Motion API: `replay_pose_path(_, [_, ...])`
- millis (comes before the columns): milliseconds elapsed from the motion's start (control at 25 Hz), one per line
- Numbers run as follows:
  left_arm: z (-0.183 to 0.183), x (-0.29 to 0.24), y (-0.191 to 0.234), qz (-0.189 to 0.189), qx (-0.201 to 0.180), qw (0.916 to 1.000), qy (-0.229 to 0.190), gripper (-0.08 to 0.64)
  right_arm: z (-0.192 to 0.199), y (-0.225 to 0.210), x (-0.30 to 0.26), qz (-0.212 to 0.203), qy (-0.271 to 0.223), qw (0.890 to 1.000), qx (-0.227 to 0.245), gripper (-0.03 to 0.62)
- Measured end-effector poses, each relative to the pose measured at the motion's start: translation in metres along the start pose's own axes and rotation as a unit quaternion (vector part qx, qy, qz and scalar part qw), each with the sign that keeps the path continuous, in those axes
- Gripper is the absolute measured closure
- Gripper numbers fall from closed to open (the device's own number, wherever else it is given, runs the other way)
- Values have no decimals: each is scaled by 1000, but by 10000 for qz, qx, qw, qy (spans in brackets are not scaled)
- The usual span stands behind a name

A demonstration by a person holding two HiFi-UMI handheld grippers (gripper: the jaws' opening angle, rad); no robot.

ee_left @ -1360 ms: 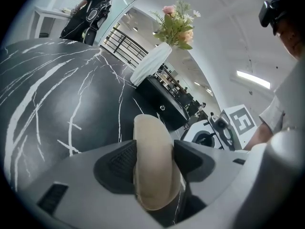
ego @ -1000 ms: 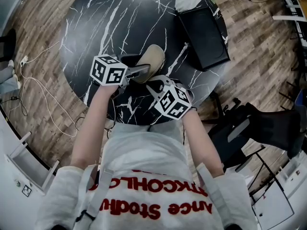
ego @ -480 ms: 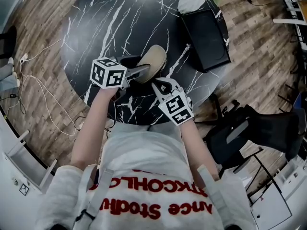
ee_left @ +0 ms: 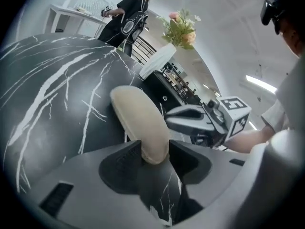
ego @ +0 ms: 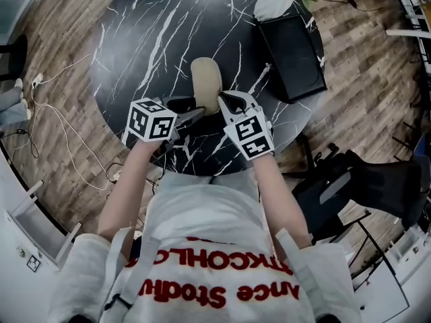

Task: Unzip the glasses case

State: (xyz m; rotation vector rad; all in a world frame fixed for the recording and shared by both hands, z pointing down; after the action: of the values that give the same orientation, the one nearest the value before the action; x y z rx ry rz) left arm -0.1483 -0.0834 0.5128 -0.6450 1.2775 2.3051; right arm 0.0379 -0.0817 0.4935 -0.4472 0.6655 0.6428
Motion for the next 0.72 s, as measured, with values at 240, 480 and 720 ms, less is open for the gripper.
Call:
replay_pose_path(240, [8,-5,-11,212,-194,9987,424,443,-13,-15,-1,-441,108,9985,315,569])
replay_pose_path(480, [-34,20,-12,-341,-830,9945,-547,456,21,-8,14,-731,764,9926,591,496])
replay_pose_path(720, [-50,0,-11,-511,-1261,9904,-258,552,26,3,7,-582,903,9890,1018,479])
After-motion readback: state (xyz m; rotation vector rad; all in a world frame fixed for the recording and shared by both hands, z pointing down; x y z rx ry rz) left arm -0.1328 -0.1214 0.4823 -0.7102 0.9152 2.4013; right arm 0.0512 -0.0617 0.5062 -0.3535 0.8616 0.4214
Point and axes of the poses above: the fingertips, and each gripper's own axes: x backward along the fingers, y to its left, z out of its underside, the point moved 10 cm from there along x, backward along the fingers, and after that the axes turned 2 degrees about -x, right-handed, at the moved point
